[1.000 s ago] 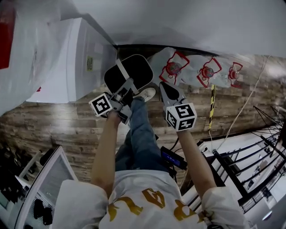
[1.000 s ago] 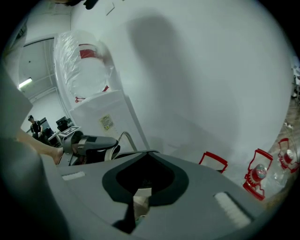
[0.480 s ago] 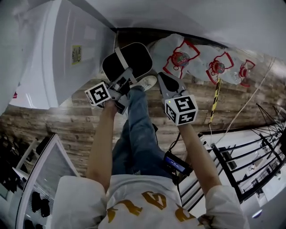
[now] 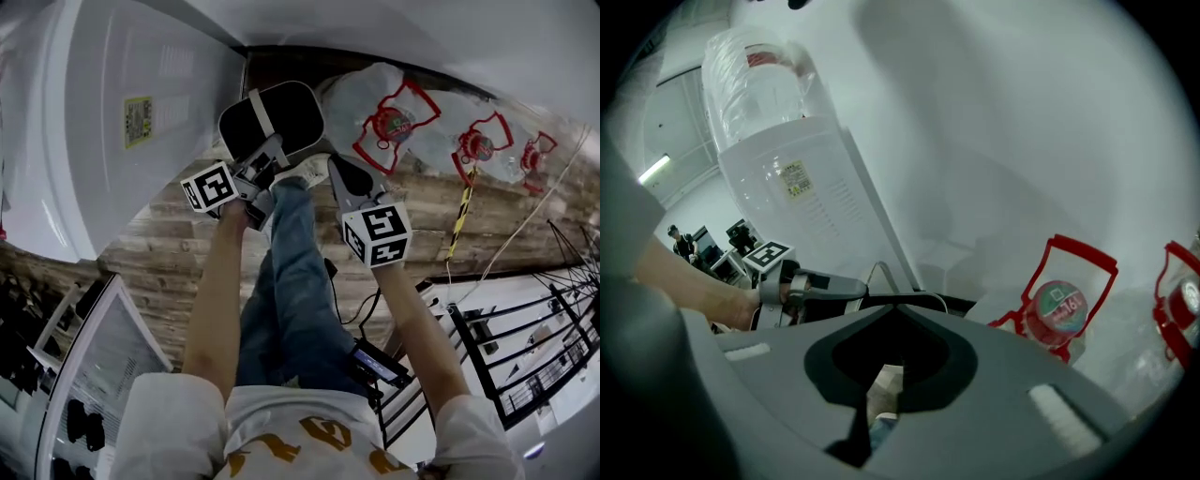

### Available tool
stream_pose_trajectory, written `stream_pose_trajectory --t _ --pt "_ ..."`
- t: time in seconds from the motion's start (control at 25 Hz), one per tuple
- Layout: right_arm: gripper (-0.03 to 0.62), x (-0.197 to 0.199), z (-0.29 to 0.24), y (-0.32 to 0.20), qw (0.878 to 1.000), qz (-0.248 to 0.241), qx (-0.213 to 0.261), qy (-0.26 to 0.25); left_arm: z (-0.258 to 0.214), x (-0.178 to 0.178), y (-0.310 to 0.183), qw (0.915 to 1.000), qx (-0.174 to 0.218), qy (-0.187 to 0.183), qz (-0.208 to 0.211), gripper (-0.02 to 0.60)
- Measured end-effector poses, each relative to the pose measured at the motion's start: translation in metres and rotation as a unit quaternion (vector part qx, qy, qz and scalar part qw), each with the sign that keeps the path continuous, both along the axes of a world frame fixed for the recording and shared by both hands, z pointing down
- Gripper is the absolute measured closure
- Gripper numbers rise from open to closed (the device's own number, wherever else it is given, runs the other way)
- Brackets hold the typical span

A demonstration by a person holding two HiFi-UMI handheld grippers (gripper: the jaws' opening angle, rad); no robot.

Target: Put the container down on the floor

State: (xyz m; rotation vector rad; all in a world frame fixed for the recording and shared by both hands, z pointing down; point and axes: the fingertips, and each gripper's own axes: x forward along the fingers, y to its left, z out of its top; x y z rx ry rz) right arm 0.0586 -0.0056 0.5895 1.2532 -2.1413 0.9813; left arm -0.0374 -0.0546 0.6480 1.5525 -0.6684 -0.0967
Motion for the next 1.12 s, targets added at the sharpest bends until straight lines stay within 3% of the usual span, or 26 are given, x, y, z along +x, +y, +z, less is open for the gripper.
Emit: stream_pose_trajectory --t 0.48,0.88,1.12 --pt "0.571 -0.012 0.056 0.010 0.999 -0.016 -0.023 -0.015 0.076 0.000 0.002 0.9976 -0.012 -0.058 0.037 0.508" --pt "0.571 -0.023 0.096 0.014 0.999 -0.014 -0.038 -0.023 0.132 -0.004 -0.002 0.9963 -0.025 -0.081 0.015 0.507" --pt "0.571 -0.029 0.104 0.013 0.998 -0.001 -0.049 -0.032 0.151 -0.003 0.001 0.9941 -0.027 -0.102 0.024 0.508"
